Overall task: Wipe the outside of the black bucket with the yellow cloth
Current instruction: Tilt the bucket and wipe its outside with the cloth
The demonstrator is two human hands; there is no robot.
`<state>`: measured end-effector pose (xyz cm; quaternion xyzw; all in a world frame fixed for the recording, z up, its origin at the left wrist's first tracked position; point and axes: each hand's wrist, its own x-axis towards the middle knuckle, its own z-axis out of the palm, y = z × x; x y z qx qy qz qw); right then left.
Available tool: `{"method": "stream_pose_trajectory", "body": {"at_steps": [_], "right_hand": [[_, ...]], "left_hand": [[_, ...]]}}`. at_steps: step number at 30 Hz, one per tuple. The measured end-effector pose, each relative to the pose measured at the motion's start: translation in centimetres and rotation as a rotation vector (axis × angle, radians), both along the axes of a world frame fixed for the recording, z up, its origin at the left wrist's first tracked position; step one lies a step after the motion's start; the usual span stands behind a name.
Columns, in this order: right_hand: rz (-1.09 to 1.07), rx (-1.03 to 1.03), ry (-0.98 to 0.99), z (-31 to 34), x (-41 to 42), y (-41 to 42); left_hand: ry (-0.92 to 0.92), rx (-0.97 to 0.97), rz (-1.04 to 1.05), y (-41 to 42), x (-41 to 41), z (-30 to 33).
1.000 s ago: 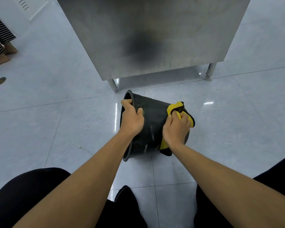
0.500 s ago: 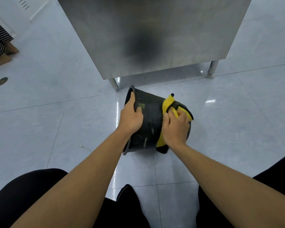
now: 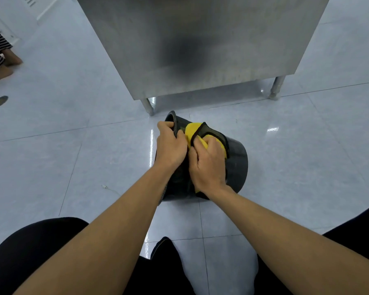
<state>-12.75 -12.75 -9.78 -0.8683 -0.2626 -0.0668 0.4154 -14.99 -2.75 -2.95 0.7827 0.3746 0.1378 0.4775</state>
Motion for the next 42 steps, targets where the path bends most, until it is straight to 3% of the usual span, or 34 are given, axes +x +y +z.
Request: {"method": "stream_pose_trajectory", "body": {"at_steps": [5,9,15,18,22,25,31,35,38,42], "right_hand": [[-0.287,-0.169,0.151,-2.7,2.2,-3.5],[-0.349,-0.125,0.271,-1.8,2.0,-2.9],[-0.035,0.032,0.021,0.9,-1.5,0.8],[-0.021,-0.029,-0.035,-0.2,-0.6,-0.1],[-0.262,-0.234,0.192,-2.8,2.2,-2.9],[-0.277,-0.217,0.352,-3.6,2.9,-3.5],[0.009,-0.019,0.149,-1.1,-0.1,-0.3],[0.130,-0.001,0.092,-0.6,0.2,0.3],[-0.010,-0.036,0.094,-1.5,2.1,-1.4],[-0.233,-0.149,0.271,-3.4,5.0,-4.6]], "left_hand": [[0.102,0.026,-0.154,0.1,-0.4,0.3],[0.139,0.088,-0.213,-0.3,-0.7,0.2],[0.020,0.024,-0.083,-0.9,-0.6,0.1],[0.034,-0.023,-0.077,-0.8,-0.3,0.4],[0.061,-0.028,-0.106,-0.6,-0.1,0.6],[0.046,0.010,-0.138,-0.6,-0.3,0.5],[0.012,0.064,-0.108,-0.3,-0.5,0.0],[0.002,0.063,-0.098,-0.3,-0.5,-0.1],[-0.005,0.042,-0.078,-0.3,-0.6,0.0],[0.010,-0.011,-0.017,-0.3,-0.6,-0.2]]}}
